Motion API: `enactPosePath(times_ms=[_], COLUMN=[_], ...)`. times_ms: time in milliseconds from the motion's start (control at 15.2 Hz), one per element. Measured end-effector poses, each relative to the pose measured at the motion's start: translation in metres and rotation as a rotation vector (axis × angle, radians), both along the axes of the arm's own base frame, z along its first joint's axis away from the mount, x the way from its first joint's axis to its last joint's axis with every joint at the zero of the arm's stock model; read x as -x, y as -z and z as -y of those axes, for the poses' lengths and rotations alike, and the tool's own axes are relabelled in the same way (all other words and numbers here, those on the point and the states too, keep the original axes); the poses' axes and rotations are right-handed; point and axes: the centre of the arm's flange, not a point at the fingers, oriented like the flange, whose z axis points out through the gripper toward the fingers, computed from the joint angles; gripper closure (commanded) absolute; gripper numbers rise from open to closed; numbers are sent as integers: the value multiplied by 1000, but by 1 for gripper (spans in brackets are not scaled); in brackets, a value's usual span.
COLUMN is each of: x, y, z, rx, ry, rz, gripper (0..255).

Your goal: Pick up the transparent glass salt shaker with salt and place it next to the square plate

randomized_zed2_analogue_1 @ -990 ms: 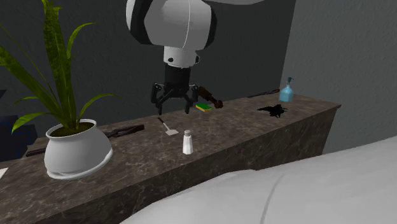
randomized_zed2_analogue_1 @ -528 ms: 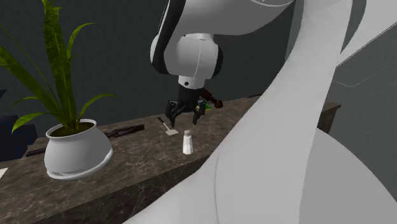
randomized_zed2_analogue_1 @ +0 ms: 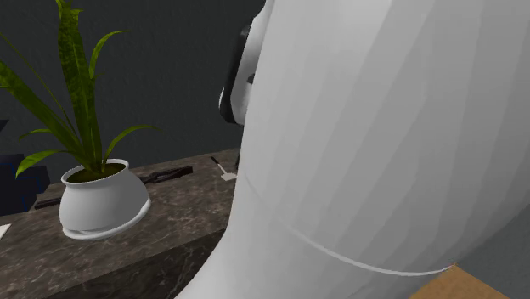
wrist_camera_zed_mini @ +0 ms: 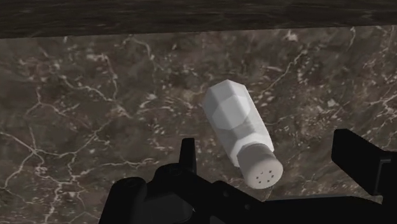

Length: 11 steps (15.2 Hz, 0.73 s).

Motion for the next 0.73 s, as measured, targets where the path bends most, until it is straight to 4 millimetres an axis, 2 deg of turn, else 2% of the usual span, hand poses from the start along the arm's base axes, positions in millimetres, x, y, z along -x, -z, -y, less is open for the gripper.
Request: enactPosePath(times_ms=[396, 726], x=[-11, -13], y=[32, 40], z=[0, -2], rx=[2, 3], ry=[-7, -6], rz=[4, 4], gripper=[0, 0])
